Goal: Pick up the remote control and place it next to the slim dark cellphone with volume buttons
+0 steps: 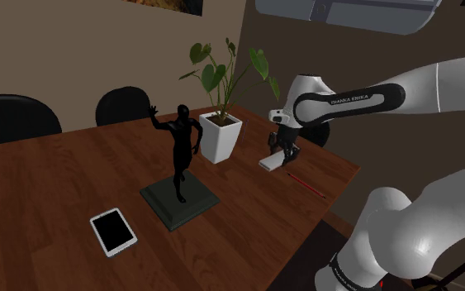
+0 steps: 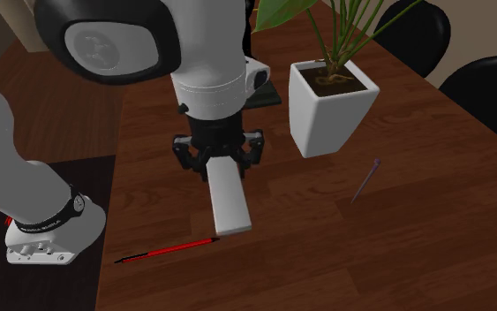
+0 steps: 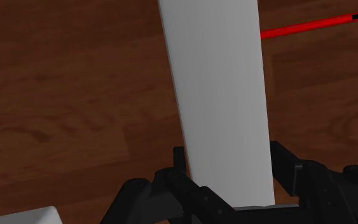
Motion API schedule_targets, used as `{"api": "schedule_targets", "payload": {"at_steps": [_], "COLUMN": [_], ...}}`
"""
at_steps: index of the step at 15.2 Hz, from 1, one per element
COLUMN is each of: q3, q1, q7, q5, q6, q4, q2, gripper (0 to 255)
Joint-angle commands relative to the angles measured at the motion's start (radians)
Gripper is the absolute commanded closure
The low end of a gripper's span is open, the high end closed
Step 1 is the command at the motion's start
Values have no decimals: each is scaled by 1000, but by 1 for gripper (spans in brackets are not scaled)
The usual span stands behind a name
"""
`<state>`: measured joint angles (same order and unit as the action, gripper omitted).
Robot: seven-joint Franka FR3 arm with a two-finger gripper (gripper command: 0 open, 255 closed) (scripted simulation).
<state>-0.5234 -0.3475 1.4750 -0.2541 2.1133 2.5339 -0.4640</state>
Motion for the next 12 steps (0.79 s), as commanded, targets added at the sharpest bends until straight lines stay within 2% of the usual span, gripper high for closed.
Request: {"api": "schedule_targets", "payload": {"at_steps": [1,12], "q3": [42,254], "q1": [-21,-160], "q7": [-56,-331], "q5": [15,124], "q6": [1,18], "q4": [16,34], "q2": [-10,11], "gripper": [255,255]}}
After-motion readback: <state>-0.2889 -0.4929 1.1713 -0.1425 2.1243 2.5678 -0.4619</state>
